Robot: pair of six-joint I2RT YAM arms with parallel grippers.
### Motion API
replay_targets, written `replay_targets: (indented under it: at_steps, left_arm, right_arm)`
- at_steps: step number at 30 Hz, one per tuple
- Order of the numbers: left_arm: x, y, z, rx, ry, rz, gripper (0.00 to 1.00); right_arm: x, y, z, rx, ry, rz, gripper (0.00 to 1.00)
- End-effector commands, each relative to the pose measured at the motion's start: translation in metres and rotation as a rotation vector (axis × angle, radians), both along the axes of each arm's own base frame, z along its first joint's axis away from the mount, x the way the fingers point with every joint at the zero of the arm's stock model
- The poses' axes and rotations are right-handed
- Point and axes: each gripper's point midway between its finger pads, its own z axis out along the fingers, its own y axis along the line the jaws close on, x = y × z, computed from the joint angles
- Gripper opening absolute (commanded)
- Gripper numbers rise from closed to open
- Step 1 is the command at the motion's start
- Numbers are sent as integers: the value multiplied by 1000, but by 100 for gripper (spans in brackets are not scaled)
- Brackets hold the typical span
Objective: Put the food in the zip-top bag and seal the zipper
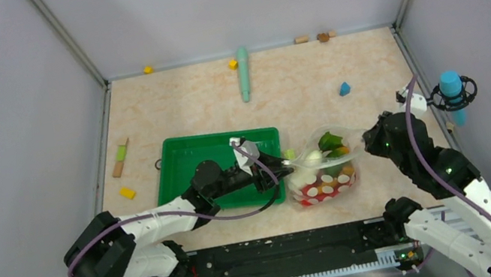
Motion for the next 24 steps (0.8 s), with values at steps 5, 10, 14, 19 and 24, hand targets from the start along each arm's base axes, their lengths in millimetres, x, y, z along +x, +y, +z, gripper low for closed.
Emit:
replay_targets:
  at_steps: [5, 10, 14, 19, 24]
  left_arm:
    - [-1, -10, 37, -90, -83, -47, 23]
    - [-4, -12, 37, -94, -97, -73, 11]
    - [-4, -12, 39, -98, -108, -72, 12]
    - [-8, -11, 41, -99, -119, -86, 0]
    - [-12, -8, 43, -96, -100, -96, 0]
  right_arm:
    - [5, 6, 19, 54, -60, 8, 0]
    - [6, 9, 18, 60, -58, 18, 0]
    - [7, 9, 16, 54, -51, 16, 0]
    - [7, 8, 18, 44, -57, 21, 0]
    - [7, 14, 36, -3, -114, 121, 29]
